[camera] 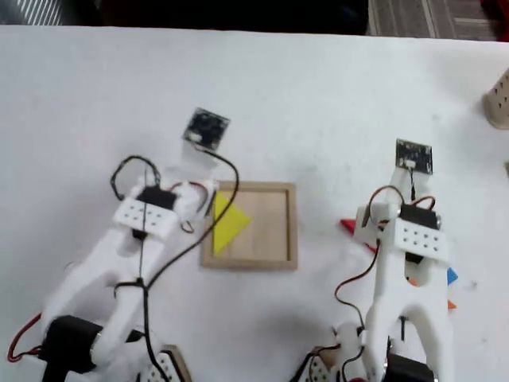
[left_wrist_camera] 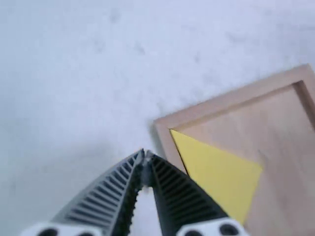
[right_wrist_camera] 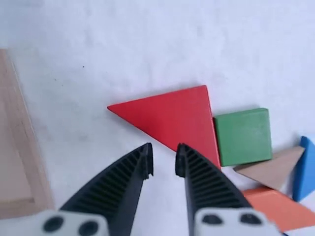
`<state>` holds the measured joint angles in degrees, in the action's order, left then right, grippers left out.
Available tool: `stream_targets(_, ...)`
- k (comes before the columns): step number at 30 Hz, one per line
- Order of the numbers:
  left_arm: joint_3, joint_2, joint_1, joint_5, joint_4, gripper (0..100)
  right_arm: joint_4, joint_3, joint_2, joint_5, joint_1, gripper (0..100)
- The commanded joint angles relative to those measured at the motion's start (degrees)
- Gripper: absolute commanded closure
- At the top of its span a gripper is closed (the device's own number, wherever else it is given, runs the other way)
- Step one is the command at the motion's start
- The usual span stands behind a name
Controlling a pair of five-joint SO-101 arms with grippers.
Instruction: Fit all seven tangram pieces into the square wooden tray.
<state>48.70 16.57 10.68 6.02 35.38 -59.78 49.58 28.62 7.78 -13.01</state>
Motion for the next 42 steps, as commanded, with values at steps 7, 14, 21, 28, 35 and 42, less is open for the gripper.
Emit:
stream_targets(7, 2.11, 2.77, -9.89, -0.7, 0.0, 80, -12.44, -14.51, -1.63, 14.42, -1.45, 83.3)
stream_targets(14, 3.52, 3.91, -10.95, -0.18, -0.09, 80, -18.59, -25.85, -18.77, 32.0, -1.54, 83.2)
stream_targets(21, 3.6, 4.35, -10.59, -0.09, -0.53, 80, -22.99, -37.98, -33.98, 37.27, -1.01, 80.3)
stream_targets(28, 3.6, 4.35, -10.51, 0.0, -0.53, 80, -23.34, -39.74, -39.43, 39.82, -0.92, 66.5)
stream_targets(35, 3.6, 4.35, -10.33, 3.34, -0.53, 80, -17.01, -40.7, -49.36, 40.0, -1.01, 66.5)
stream_targets(42, 3.6, 4.26, -10.07, 3.6, -0.53, 80, -19.56, -46.24, -54.73, 37.89, -1.01, 66.7)
